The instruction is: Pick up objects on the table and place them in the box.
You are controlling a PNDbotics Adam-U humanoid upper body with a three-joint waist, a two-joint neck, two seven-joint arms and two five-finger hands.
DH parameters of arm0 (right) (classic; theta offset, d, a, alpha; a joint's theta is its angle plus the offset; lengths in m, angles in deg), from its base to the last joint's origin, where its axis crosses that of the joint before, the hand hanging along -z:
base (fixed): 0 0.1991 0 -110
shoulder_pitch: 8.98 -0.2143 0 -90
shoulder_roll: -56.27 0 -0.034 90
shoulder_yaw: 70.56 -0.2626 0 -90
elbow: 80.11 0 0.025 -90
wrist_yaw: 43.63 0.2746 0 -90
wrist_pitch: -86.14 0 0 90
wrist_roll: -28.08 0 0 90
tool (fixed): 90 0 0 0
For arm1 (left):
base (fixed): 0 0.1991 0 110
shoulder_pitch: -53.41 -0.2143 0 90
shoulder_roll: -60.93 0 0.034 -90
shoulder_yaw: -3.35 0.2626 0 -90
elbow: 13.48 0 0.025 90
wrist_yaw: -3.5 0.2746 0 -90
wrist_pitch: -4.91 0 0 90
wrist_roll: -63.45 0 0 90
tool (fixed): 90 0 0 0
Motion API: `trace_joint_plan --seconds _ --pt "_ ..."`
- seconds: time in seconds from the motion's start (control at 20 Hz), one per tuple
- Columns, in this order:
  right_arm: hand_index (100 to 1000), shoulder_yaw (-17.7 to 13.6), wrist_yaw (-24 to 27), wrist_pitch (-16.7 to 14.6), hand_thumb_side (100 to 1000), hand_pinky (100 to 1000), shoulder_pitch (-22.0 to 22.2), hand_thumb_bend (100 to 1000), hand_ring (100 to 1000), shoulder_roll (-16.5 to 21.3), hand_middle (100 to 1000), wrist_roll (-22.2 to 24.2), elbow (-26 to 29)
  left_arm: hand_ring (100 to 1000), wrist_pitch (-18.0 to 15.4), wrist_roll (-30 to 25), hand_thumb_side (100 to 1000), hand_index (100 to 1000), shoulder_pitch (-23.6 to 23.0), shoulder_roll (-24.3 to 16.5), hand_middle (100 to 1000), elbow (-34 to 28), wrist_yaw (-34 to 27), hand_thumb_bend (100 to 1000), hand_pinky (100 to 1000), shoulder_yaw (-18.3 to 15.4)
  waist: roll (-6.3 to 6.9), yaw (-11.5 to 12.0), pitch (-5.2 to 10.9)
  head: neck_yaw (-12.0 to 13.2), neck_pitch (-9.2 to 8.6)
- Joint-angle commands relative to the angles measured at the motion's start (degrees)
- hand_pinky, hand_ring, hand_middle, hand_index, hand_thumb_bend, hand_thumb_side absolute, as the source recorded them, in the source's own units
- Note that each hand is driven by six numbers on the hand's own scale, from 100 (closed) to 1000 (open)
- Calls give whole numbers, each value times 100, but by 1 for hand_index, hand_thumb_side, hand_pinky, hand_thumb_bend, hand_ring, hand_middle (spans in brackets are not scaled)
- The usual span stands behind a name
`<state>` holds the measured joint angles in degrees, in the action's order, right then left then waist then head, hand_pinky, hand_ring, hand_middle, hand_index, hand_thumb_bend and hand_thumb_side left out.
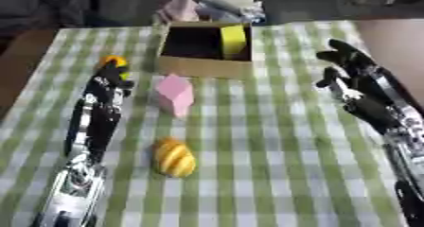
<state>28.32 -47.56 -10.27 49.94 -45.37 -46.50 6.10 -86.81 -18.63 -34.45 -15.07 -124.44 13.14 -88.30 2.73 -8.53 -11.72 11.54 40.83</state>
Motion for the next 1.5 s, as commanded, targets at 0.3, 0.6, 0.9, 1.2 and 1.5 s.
trace_joint_plan --seconds 0.3,0.6,0.9,1.2,1.5 --pt "978 -19 -12 -15 470 680 -95 100 1000 35 837 -27 130 746 4 -54 769 938 29 -94 798 -180 75 100 781 -31 -12 -12 112 29 12" --pt "977 -37 -18 1 470 679 -100 100 1000 41 836 -66 115 715 -69 -303 719 920 -235 -534 759 -352 322 100 779 31 15 -55 119 41 17" --pt "977 -73 -47 12 470 678 -108 100 1000 86 836 -127 87 713 -497 -1064 608 912 -725 -1588 757 -363 1266 100 781 114 73 -105 127 14 21" --pt "977 -99 -64 19 470 678 -122 100 1000 128 834 -163 82 719 -783 -1720 539 902 -911 -2652 758 -363 1941 100 778 364 104 -131 139 -2 43" --pt "977 -91 -83 21 470 678 -122 100 1000 140 833 -155 69 722 -838 -2614 523 898 -590 -3494 764 -363 2484 100 769 788 111 -158 159 0 51"
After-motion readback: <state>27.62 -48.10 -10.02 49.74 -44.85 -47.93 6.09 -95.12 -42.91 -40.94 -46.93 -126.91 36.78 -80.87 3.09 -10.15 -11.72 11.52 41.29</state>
